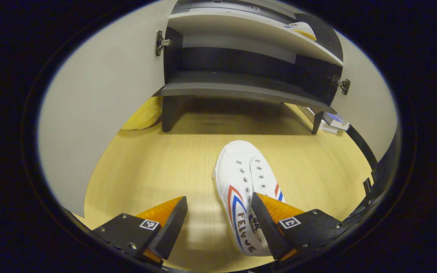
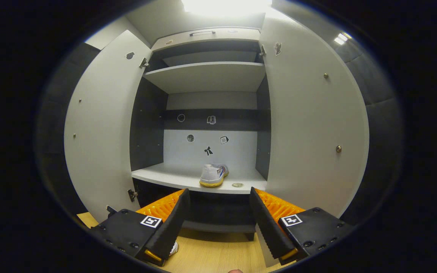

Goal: Grab one shoe with the right hand and put it into the shoe cabinet, grab the other shoe with the left hand and put it into the shoe cabinet; then close the right door with the right hand and the left door with the left hand.

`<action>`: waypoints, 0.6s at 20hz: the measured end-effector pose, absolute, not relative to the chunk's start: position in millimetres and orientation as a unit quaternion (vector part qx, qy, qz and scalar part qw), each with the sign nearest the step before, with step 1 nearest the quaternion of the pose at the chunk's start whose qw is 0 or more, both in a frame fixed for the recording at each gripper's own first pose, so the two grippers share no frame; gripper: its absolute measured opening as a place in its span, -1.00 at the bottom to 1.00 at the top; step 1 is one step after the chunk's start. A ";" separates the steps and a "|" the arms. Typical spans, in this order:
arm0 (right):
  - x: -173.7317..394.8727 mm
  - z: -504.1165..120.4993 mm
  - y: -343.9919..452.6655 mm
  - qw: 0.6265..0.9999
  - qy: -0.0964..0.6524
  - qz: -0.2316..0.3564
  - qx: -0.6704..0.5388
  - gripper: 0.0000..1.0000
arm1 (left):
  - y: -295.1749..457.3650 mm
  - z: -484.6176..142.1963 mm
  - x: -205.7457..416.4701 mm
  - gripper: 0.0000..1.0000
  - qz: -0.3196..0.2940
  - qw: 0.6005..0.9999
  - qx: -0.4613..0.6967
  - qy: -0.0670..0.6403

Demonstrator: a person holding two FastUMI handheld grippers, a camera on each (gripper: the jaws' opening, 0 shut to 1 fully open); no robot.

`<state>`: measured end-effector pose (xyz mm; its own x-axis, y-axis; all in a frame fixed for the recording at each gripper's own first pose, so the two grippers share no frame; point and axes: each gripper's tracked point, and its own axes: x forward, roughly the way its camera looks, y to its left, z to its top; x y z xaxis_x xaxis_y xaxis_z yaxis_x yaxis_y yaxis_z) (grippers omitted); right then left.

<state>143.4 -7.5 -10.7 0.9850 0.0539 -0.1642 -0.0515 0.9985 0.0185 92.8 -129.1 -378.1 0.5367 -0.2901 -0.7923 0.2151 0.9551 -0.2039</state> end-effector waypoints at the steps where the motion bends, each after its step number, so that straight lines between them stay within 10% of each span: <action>1: 143.2 -12.3 -8.0 0.996 0.087 0.027 0.006 0.96 | -129.4 -380.2 92.5 0.99 -0.145 0.874 -0.040 0.462; 7: 133.0 -20.9 -14.2 0.994 0.108 0.025 -0.001 0.96 | -151.0 -389.6 86.5 0.64 -0.170 0.855 -0.070 0.485; 9: 129.3 -25.6 -14.9 0.993 0.118 0.027 -0.003 0.96 | -152.8 -386.5 85.3 0.04 -0.170 0.850 -0.073 0.493; 12: 123.9 -29.6 -13.5 0.991 0.127 0.033 -0.007 0.96 | -151.5 -389.3 88.0 -0.31 -0.154 0.857 -0.072 0.487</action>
